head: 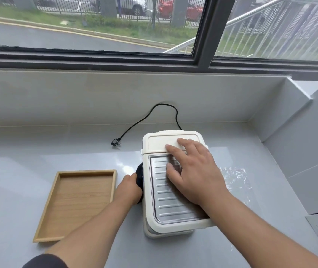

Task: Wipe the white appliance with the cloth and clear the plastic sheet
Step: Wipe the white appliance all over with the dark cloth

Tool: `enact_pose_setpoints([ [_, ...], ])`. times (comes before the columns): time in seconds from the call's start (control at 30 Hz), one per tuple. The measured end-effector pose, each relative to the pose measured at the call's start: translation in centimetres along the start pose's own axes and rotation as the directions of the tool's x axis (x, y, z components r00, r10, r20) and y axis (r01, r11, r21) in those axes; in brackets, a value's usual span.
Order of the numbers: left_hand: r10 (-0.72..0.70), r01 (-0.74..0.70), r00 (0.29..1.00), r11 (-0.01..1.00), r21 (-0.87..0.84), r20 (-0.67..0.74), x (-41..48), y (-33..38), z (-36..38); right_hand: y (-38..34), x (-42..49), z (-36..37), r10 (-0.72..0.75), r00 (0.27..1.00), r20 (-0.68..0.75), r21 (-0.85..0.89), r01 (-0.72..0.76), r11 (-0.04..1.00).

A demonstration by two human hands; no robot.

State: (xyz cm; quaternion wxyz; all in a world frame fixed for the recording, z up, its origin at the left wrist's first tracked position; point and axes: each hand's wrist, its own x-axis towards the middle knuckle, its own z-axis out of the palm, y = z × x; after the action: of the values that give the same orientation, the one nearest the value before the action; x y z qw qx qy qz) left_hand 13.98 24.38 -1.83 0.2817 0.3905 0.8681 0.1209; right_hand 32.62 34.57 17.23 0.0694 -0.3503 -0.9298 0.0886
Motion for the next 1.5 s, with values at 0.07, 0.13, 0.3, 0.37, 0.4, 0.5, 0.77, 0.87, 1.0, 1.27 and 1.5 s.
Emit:
enact_pose_setpoints([
  [0.07,-0.011,0.011,1.0,1.0,-0.014,0.024,-0.8,-0.4,0.4,0.0,0.1,0.1,-0.004,1.0,-0.003,0.002,0.004,1.0],
  [0.13,-0.018,0.019,0.999,0.999,-0.028,0.04,-1.9,-0.5,0.8,0.1,0.0,0.1,-0.009,1.0,-0.007,-0.001,0.009,1.0],
  [0.3,-0.02,0.023,0.999,0.996,-0.084,0.045,-5.6,-0.7,2.3,0.0,-0.1,0.2,-0.006,1.0,-0.012,0.014,0.006,1.0],
  [0.37,-0.045,0.052,0.997,0.991,-0.127,0.058,-7.0,-0.6,2.8,0.0,-0.2,0.2,-0.006,1.0,-0.019,0.014,0.006,1.0],
  [0.4,-0.061,0.07,0.996,0.986,-0.154,0.061,-7.6,-0.5,3.0,0.0,-0.2,0.2,-0.007,1.0,-0.024,0.014,0.007,1.0],
  [0.5,-0.114,0.121,0.993,0.973,-0.198,0.042,-9.3,0.0,3.5,-0.1,-0.3,0.1,-0.011,1.0,-0.029,0.009,0.011,1.0],
  [0.77,-0.308,0.316,0.948,0.885,-0.342,0.079,-12.9,0.9,6.0,-0.2,-0.5,0.0,-0.031,0.999,-0.044,0.014,0.031,0.999],
  [0.87,-0.332,0.363,0.932,0.853,-0.376,0.147,-13.9,3.8,7.5,1.6,-1.5,-0.9,0.002,0.997,-0.081,0.04,0.001,0.999],
  [1.0,-0.375,0.496,0.869,0.654,-0.572,0.324,-15.0,7.4,8.9,2.1,-1.8,-1.0,0.009,0.994,-0.111,0.105,0.002,0.994],
  [1.27,-0.395,0.6,0.793,0.377,-0.706,0.463,-14.4,12.3,8.9,3.9,-5.9,-0.8,0.097,0.957,-0.273,0.318,-0.005,0.948],
  [1.5,-0.347,0.566,0.82,0.371,-0.736,0.456,-14.1,14.8,10.8,9.9,-13.1,3.8,0.424,0.895,-0.137,0.551,-0.287,0.784],
])
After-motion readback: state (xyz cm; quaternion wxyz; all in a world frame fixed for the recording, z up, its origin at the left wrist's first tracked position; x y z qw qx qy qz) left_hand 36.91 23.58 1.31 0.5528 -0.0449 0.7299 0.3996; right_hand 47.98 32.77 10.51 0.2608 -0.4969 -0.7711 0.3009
